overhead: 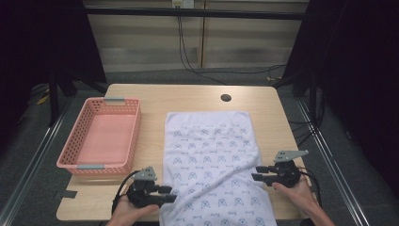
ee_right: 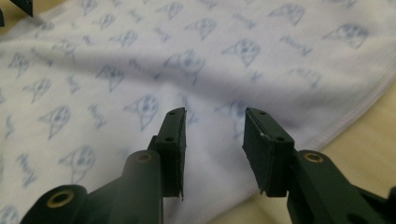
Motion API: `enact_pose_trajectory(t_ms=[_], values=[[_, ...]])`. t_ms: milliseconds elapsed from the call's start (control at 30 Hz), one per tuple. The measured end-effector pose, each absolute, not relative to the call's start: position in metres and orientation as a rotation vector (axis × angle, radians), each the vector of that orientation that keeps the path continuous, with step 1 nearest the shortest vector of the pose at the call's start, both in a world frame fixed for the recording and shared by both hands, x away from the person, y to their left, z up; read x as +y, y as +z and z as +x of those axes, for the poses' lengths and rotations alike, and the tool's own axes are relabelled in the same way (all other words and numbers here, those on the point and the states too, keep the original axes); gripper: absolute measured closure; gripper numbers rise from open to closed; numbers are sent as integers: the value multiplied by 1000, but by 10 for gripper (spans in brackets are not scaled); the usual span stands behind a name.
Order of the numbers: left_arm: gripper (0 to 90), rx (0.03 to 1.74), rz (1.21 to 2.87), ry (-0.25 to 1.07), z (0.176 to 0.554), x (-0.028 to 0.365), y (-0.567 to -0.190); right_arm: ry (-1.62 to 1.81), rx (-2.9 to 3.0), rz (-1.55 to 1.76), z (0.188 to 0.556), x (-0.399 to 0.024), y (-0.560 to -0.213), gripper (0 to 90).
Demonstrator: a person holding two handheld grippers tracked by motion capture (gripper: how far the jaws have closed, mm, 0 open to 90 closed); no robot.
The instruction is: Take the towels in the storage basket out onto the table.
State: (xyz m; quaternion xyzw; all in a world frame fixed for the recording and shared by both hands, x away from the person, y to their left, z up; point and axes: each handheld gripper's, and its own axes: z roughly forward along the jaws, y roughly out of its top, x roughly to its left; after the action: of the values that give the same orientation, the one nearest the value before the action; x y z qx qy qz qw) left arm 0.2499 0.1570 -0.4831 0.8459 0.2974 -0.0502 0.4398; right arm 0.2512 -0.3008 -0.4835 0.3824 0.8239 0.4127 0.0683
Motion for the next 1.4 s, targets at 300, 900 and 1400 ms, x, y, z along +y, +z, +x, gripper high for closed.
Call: enact_pose_trajectory(t_ms=[300, 900, 1400], values=[[588, 838, 2099, -19, 300, 144, -494, 1084, 2535, 1124, 269, -288, -496, 596], [602, 707, 2200, -161, 247, 151, -497, 1047, 2633, 1101, 210, -305, -482, 589], [575, 700, 2166, -60, 242, 146, -480, 1151, 2642, 1029, 190, -268, -476, 607]])
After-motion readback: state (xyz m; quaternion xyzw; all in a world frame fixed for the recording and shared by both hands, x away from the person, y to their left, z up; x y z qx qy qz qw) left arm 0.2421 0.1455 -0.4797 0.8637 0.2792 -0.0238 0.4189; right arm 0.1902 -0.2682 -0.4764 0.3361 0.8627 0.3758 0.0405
